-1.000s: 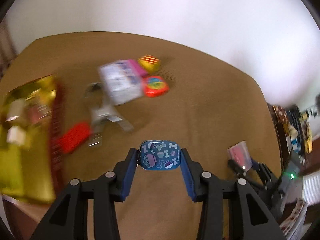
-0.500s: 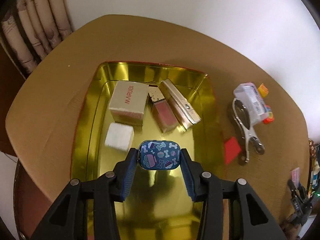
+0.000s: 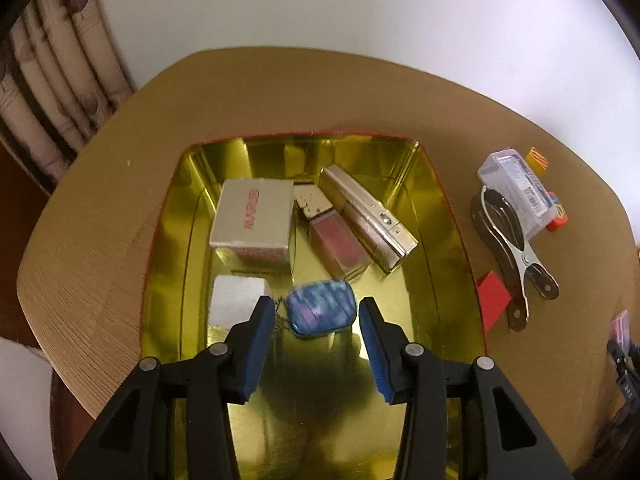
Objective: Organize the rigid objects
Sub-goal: 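Lower the blue tin into the tin and open the left tool, then carry the clear pencil case over the tin and release it with the right tool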
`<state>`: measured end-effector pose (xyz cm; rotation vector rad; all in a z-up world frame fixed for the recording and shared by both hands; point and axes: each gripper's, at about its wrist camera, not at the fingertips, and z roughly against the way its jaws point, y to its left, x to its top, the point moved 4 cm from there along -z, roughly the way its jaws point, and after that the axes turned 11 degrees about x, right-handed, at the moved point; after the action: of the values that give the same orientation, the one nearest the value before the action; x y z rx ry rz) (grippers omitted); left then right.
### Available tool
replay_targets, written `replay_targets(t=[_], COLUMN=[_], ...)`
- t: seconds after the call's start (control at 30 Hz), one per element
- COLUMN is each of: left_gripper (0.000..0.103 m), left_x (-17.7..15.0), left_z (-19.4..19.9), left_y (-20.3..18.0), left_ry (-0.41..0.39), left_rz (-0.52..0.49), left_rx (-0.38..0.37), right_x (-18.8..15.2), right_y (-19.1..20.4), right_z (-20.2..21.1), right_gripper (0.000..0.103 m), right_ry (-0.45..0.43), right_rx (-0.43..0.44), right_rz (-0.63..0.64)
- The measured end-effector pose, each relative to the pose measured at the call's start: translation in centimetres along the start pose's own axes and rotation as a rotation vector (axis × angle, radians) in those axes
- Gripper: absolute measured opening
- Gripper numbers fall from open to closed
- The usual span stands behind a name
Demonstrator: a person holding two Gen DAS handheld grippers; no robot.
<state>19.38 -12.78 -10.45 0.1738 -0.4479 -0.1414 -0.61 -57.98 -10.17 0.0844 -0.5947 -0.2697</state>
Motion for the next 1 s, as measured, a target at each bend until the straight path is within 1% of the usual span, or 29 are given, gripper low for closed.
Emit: replay_targets(t=[0.1,0.13,0.23,0.3,0.4,0.5,0.6,0.63,0.73,0.8,0.87,0.9,0.97,1.0], left_gripper=[0.045,0.045,0.046,0.048,0.049,0.049,0.049,0.049,0.049,0.049,0.049,0.049,0.049,0.049], left_x=[0.4,0.3,-0.5,-2.0,-4.9,-8.1,-10.7,-11.4,-12.5,-12.7,-12.9,-12.9,-12.9,-12.9], left_z=[1.1,2.0,5.5,7.6,9.3,9.6,9.0,8.9,8.1,7.9,7.9,8.0,8.3,8.5], left_y=[0.0,0.3,2.0,4.2,7.4,10.2,12.3,12.9,14.1,14.7,14.7,14.4,13.9,13.6], left_ry=[-0.023,-0.044,-0.150,-0.191,-0.212,-0.188,-0.160,-0.153,-0.117,-0.106,-0.109,-0.109,-0.121,-0.131], left_rz=[-0.053,-0.047,0.015,0.093,0.198,0.267,0.304,0.311,0.340,0.366,0.374,0.360,0.341,0.331], left_rx=[0.013,0.015,0.021,0.040,0.026,0.021,0.039,0.043,0.021,-0.026,-0.054,-0.060,-0.052,-0.057], right_x=[0.0,0.0,0.0,0.1,0.4,0.8,1.2,1.5,2.4,3.5,4.8,5.8,7.3,8.1], right_y=[0.0,0.0,0.1,0.2,0.3,0.5,1.5,2.4,5.2,8.2,11.2,13.7,17.2,20.0], right_z=[0.0,0.0,-0.1,-0.1,-0.2,-0.1,0.1,0.2,0.4,0.9,1.4,1.8,1.7,1.5], right_gripper=[0.061,0.061,0.061,0.061,0.059,0.052,0.052,0.051,0.051,0.051,0.052,0.052,0.052,0.051], right_ry=[0.001,0.000,0.002,0.012,0.039,0.066,0.081,0.086,0.095,0.091,0.085,0.085,0.093,0.105], right_rx=[-0.002,-0.001,-0.004,-0.012,-0.022,-0.002,0.065,0.092,0.178,0.263,0.332,0.375,0.431,0.471], right_rz=[0.001,0.001,0.003,0.010,0.011,-0.017,-0.074,-0.086,-0.108,-0.117,-0.106,-0.082,-0.044,-0.010])
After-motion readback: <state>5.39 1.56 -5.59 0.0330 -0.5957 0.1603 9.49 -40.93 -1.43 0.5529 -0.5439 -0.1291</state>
